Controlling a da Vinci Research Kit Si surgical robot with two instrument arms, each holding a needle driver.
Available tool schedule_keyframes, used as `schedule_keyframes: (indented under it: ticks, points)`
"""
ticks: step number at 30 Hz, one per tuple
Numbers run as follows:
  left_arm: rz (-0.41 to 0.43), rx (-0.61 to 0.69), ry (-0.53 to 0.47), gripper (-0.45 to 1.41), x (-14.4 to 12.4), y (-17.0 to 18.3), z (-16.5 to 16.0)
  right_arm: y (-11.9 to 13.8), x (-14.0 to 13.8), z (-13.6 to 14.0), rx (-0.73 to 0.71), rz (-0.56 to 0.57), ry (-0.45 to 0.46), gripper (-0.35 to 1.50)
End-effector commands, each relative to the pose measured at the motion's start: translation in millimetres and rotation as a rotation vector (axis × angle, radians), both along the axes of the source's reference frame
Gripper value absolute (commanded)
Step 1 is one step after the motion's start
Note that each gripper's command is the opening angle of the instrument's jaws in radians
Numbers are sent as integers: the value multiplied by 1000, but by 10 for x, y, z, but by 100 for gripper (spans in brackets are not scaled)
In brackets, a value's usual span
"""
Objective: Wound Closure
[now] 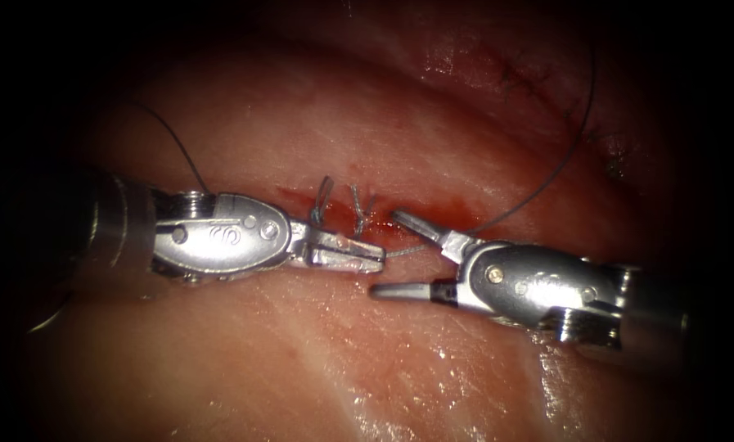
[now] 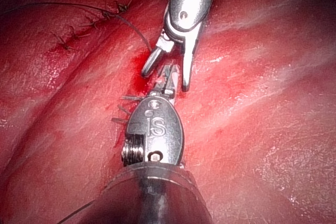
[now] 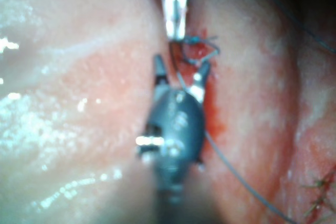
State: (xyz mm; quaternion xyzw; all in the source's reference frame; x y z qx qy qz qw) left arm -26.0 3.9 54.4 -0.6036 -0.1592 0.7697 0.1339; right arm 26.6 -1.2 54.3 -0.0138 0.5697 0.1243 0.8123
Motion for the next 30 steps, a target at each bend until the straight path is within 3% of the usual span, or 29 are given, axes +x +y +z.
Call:
schedule_keyframes:
  ticks: [1,17,30]
  points:
    - [-10,17,-5,-45,-4,-5,9,1,13,4,-16,1,-2,133]
    - [-48,89,-76,-45,1,14,11,11,53,10,-89,13,-27,133]
    - [-58,155,-103,-45,7,29,21,18,75,35,-100,23,-37,131]
